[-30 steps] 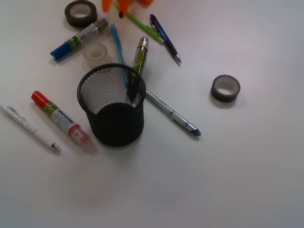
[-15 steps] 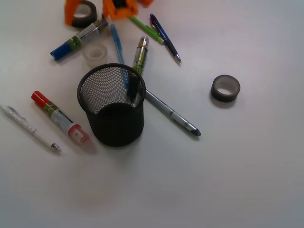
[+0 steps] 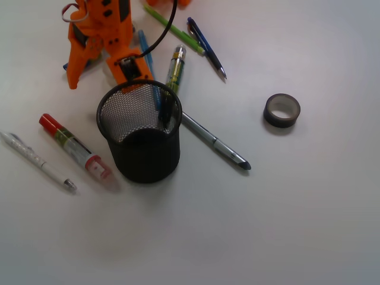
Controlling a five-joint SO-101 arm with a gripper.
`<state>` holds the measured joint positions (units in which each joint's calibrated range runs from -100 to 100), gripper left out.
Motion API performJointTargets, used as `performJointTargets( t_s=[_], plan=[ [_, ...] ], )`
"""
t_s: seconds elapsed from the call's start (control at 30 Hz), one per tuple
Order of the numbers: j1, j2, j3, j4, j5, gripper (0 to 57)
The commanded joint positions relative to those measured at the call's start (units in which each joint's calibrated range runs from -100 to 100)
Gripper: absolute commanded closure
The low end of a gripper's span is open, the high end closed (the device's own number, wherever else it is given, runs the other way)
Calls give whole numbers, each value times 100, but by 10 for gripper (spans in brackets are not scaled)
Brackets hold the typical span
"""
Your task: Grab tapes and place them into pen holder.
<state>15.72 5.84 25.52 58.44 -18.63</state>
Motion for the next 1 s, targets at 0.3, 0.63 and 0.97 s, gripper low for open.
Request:
performJointTargets(
  t_s=[0.3,0.63,0.97],
  plan=[
    [106,-10,3,455,-15,249],
    [99,-27,591,61,-200,250],
    [99,33,691,-263,-73,561]
  ],
)
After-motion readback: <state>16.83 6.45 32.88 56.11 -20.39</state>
